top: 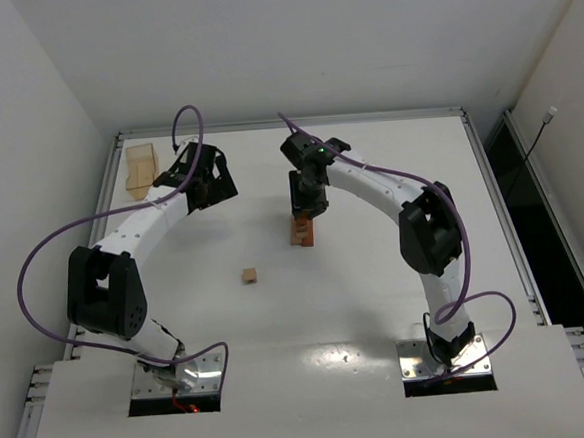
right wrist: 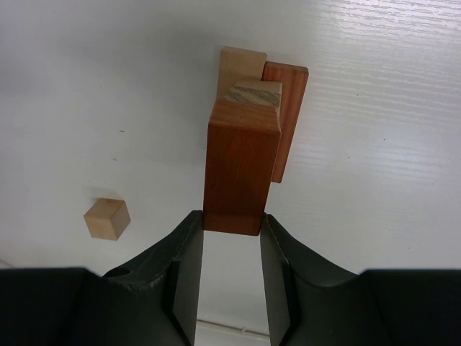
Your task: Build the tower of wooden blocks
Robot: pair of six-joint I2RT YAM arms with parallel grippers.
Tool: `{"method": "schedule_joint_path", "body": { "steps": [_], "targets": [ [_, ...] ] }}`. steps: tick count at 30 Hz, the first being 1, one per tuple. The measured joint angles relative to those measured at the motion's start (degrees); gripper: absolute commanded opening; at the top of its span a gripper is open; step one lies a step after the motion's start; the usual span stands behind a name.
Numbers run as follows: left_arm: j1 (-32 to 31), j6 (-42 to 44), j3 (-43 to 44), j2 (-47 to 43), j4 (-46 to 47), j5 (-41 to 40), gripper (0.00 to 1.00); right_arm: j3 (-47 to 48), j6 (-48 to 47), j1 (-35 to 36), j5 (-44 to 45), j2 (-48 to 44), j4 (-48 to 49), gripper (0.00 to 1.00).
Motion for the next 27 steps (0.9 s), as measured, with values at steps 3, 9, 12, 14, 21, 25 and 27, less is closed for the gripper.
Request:
{"method": "schedule_joint_path", "body": {
  "steps": [3,9,12,14,21,25,27],
  "targets": [
    [0.2,0.0,0.0,0.0,-0.1,0.3,0.96,0.0,0.0,0.0,-0.2,0.0,0.0,0.13],
    [0.5,0.0,0.0,0.0,-0.2,0.7,0.96,-0.1,0.0,0.0,-0.3,0.0,0.1,0.31],
    [0.5,0.0,0.0,0.1,-0.2,1.0,0.96,-0.3,0.1,0.1,-0.2,0.0,0.4,0.40],
    [0.6,0.0,0.0,0.2,-0.2,1.1,0.96,-0.8,0.2,0.2,-0.3,0.0,0.7,0.49],
    [1.0,0.0,0.2,0.5,-0.3,1.7,0.96,-1.6,0.2,0.4,-0.4,0.1,1.0,0.71],
    [1.0,0.0,0.5,0.5,-0.2,2.0,0.96,-2.7,-0.6,0.4,-0.5,0.1,1.4,0.78],
    [1.0,0.0,0.5,0.5,-0.2,2.3,0.96,-3.1,-1.3,0.4,-0.7,0.1,1.6,0.80]
  ]
}}
